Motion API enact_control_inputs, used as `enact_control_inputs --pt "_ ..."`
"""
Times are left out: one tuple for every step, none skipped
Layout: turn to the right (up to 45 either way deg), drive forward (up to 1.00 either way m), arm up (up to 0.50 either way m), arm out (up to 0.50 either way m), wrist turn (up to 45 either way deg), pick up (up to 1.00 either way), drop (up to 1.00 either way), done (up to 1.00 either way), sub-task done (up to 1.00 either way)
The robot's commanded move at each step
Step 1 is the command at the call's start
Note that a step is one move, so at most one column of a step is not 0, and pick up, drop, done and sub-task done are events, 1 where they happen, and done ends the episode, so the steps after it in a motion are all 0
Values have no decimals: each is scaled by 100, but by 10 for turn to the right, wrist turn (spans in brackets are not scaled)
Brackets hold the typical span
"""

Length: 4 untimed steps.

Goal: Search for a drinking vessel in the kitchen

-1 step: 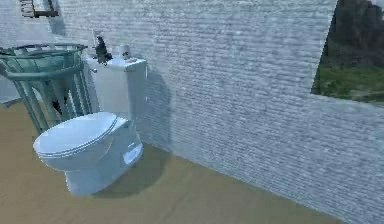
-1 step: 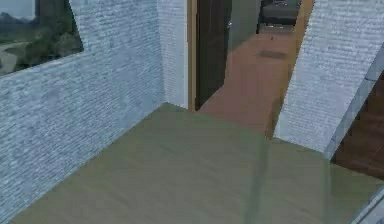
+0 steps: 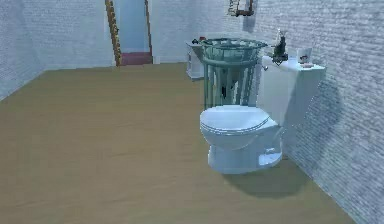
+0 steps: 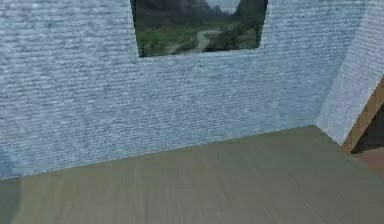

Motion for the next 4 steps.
enact_control_inputs --pt "-120 0 0 0 0 0 0 0 0" --pt "0 100 0 0 0 0 0 0 0" --pt "0 100 0 0 0 0 0 0 0" --pt "0 100 0 0 0 0 0 0 0"
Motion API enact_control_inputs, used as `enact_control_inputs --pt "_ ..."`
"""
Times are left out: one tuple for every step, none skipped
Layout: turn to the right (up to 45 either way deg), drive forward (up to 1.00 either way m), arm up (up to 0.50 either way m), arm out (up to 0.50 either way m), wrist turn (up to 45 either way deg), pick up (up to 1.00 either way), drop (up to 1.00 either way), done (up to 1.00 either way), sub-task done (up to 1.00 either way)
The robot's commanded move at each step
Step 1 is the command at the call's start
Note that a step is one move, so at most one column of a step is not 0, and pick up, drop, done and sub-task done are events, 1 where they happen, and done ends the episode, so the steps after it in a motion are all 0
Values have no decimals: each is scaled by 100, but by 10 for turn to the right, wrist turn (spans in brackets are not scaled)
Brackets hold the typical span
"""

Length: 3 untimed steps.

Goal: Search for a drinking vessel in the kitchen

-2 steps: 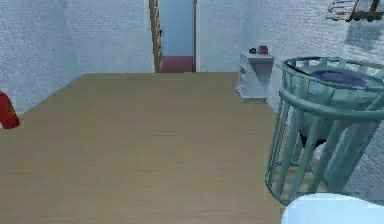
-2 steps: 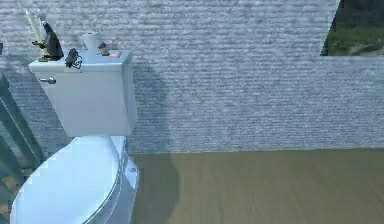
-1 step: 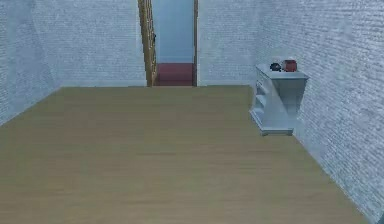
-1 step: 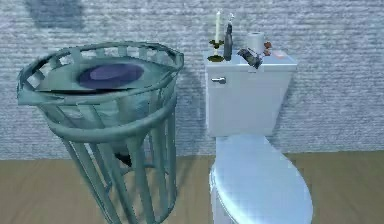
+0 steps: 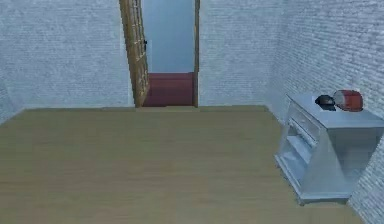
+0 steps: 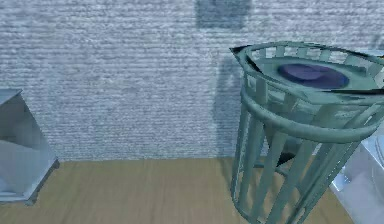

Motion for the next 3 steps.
enact_control_inputs --pt "-30 0 0 0 0 0 0 0 0" --pt "0 100 0 0 0 0 0 0 0" --pt "0 100 0 0 0 0 0 0 0"
